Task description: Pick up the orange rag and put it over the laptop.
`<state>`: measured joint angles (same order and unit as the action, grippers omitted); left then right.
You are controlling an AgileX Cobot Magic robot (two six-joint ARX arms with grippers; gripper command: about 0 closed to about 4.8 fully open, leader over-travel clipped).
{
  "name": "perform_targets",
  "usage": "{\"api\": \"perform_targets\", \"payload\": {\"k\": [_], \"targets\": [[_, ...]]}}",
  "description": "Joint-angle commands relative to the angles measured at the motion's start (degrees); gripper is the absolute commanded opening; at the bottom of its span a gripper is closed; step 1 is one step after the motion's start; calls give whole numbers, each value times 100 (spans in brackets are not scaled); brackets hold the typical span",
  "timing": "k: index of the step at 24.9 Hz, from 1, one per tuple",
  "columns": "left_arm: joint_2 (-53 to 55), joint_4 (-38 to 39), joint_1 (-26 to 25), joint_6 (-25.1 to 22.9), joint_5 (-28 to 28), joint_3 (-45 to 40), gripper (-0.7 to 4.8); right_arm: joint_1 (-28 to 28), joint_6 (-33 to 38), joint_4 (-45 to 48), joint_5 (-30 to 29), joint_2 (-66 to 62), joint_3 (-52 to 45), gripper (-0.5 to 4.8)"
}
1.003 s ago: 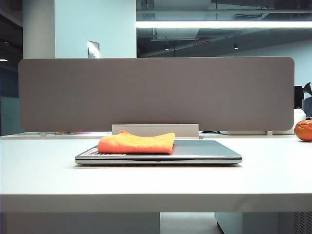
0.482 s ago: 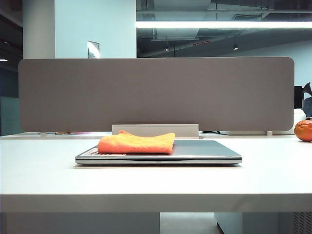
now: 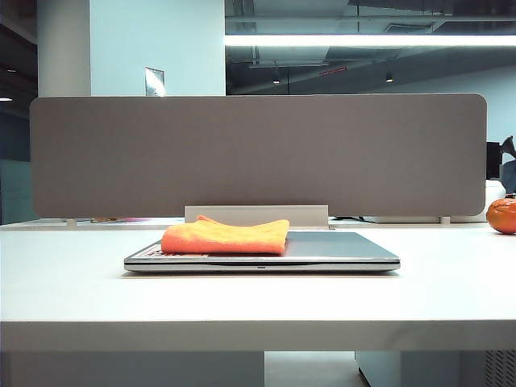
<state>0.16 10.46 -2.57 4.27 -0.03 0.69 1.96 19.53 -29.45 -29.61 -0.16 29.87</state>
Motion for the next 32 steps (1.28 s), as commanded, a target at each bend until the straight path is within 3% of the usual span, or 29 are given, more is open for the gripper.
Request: {"api": "perform_targets", "payload": {"k": [1,7,8,13,22,32], "targets": [[7,20,4,-42,-17,-24,-6,4,-4,94,7,15,28,-5],[7,20,4,-44,-17,-24,-6,4,-22,96,7,15,28,-5],[7,17,4,-42,-17,-24,-6,2,-361,107,24,15,28,-5],[7,20,4,-44,-17,-24,-6,2,-605,505,872,15,-201,-5],[7,17,4,-42,-20,-24,-6,0,-461,2531,1436,15,-1823,-5],[7,20,4,-42,-20,-24,-6,0,-782,2806,2223,17,-2778,-5]]}}
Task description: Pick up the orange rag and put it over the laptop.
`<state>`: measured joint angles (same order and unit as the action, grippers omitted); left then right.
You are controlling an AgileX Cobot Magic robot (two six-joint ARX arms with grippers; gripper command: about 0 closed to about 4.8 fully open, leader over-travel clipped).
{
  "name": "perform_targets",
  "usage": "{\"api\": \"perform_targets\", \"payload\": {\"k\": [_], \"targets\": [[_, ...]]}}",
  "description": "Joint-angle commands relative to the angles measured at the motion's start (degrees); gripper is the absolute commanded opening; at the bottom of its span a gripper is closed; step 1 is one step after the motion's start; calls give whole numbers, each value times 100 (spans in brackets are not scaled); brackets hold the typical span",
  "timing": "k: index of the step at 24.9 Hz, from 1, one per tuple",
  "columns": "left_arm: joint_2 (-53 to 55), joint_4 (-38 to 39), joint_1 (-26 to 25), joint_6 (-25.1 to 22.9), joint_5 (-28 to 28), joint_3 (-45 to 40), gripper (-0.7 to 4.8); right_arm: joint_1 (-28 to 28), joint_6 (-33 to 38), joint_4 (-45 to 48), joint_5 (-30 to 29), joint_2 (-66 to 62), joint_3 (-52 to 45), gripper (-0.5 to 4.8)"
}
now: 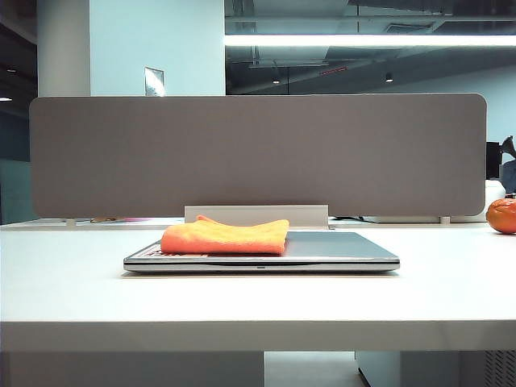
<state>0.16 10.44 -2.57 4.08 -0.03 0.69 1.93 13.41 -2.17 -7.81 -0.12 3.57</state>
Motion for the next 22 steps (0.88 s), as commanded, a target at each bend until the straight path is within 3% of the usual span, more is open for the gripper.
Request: {"api": "perform_targets", "payload": {"k": [1,10,22], "targets": [[7,20,4,-22,-20,-24,-6,2,-297,83,39,13,-251,-5],[7,22,4,-22,-20,-24,-6,-4,-772,-83,92,13,-356,-5],[7,20,4,-22,-20,-24,-6,-24,-748,-730,1333,13,-356,-5]]}}
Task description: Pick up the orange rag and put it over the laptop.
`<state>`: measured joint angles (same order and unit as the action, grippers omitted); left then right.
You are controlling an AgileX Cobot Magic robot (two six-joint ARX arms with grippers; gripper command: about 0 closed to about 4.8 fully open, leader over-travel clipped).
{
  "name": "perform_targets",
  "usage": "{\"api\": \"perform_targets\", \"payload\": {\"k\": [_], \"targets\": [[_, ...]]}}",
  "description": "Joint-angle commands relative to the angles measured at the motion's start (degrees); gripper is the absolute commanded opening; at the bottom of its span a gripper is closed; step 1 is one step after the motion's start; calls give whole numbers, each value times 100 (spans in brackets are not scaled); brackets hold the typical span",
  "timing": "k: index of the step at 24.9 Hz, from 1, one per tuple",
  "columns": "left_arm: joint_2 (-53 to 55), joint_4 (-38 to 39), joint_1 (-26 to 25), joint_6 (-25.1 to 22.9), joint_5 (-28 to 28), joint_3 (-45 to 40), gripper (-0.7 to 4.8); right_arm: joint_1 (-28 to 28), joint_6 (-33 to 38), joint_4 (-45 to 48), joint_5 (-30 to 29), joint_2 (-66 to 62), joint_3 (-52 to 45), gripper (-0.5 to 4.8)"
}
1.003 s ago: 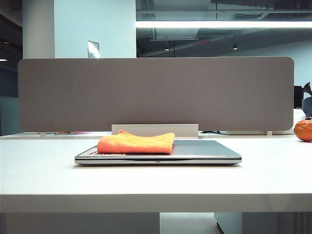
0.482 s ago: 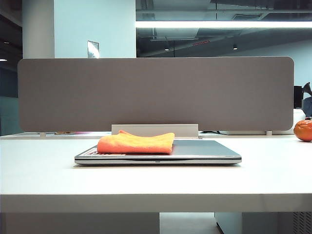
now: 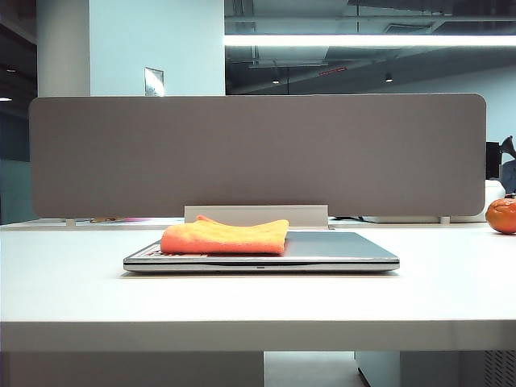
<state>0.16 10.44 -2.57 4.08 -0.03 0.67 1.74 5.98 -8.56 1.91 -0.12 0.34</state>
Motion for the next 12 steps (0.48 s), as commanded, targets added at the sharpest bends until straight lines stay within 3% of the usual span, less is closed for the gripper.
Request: {"api": "perform_targets", "payload": {"k": [1,12], "targets": [[7,22,4,-22,-20,-22,-6,-7,-9,-164,439,2,-33,-5],[7,22,4,-24,-20,-22,-6,-2,-24,-146,417,2,-31,-5]]}}
